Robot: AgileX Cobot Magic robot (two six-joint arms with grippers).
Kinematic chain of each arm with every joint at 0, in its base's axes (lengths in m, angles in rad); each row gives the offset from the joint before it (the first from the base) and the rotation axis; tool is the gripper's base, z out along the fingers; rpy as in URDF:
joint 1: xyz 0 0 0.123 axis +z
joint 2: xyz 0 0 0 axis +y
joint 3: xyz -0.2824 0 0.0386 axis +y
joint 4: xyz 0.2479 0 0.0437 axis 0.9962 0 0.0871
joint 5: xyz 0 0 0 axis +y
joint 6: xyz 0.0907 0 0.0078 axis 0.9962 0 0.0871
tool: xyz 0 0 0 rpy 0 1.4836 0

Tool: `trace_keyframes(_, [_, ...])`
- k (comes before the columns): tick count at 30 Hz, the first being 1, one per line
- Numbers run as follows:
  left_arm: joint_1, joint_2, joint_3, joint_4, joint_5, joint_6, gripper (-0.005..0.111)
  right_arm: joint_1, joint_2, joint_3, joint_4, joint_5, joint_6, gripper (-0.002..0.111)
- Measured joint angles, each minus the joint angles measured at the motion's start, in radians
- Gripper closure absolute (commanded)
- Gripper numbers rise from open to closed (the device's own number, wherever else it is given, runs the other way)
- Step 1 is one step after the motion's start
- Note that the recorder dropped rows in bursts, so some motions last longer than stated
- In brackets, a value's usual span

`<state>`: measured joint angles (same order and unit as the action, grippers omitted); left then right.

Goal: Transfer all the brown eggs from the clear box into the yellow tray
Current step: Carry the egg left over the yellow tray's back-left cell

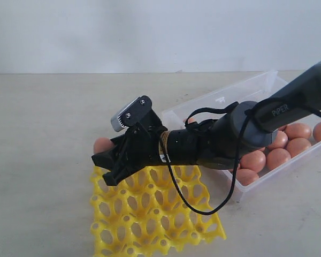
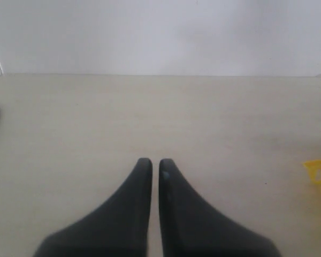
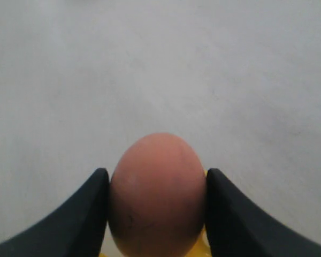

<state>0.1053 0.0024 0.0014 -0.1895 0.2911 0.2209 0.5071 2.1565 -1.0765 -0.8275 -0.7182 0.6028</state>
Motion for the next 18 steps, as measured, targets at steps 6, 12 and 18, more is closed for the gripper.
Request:
trace_keyframes(6, [0.0,0.0,0.0,0.0,0.0,0.0,0.103,0.001,0.0,-0.001,-0.012,0.004,0.0,0.085])
trace_keyframes(12, [0.0,0.0,0.0,0.0,0.0,0.0,0.103,0.001,0.0,-0.001,-0.012,0.004,0.0,0.077])
trace_keyframes(18, [0.0,0.0,0.0,0.0,0.0,0.0,0.103,0.001,0.0,-0.002,-0.04,0.004,-0.002,0.077])
